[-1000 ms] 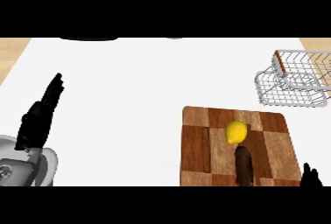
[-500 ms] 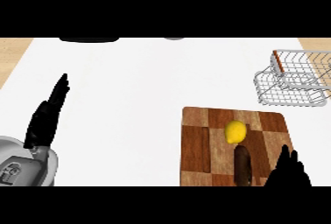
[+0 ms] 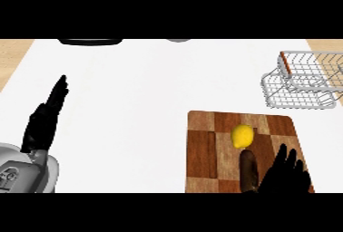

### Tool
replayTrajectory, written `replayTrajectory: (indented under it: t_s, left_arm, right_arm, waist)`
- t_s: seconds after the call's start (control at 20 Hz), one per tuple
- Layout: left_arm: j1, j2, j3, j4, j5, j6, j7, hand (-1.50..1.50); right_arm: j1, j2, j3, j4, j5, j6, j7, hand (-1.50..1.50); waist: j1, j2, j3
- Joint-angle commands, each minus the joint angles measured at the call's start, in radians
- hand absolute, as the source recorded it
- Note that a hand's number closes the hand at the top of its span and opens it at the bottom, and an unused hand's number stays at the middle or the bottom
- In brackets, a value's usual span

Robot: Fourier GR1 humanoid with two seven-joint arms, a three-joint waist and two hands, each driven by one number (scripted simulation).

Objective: Pick the sweet potato from the cutting board and place it in the tiered basket

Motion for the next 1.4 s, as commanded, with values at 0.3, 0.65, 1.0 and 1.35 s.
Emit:
replayTrajectory:
  t_s: [0.3,0.65,1.0,1.35]
  left_arm:
    - [0.022,-0.015,0.009,-0.009,0.002,-0.020,-0.002,0.00]
    - [0.040,-0.029,0.014,-0.007,-0.007,-0.021,-0.026,0.00]
    - [0.019,-0.047,0.013,-0.004,-0.030,-0.006,-0.011,0.00]
    - [0.015,-0.041,0.032,0.014,-0.045,-0.017,-0.014,0.00]
  right_arm:
    - [-0.102,0.008,0.022,0.103,0.044,0.107,0.240,-1.50]
    - [-0.098,0.008,-0.034,0.146,-0.001,0.062,0.239,-1.50]
    - [-0.108,0.008,-0.045,0.198,-0.014,0.022,0.240,-1.50]
    - [-0.114,0.008,-0.052,0.246,-0.060,0.015,0.240,-1.50]
  waist:
    - [0.003,-0.001,0.001]
    - [0.000,-0.002,0.002]
    - [-0.006,0.000,0.002]
    - [-0.008,0.000,0.002]
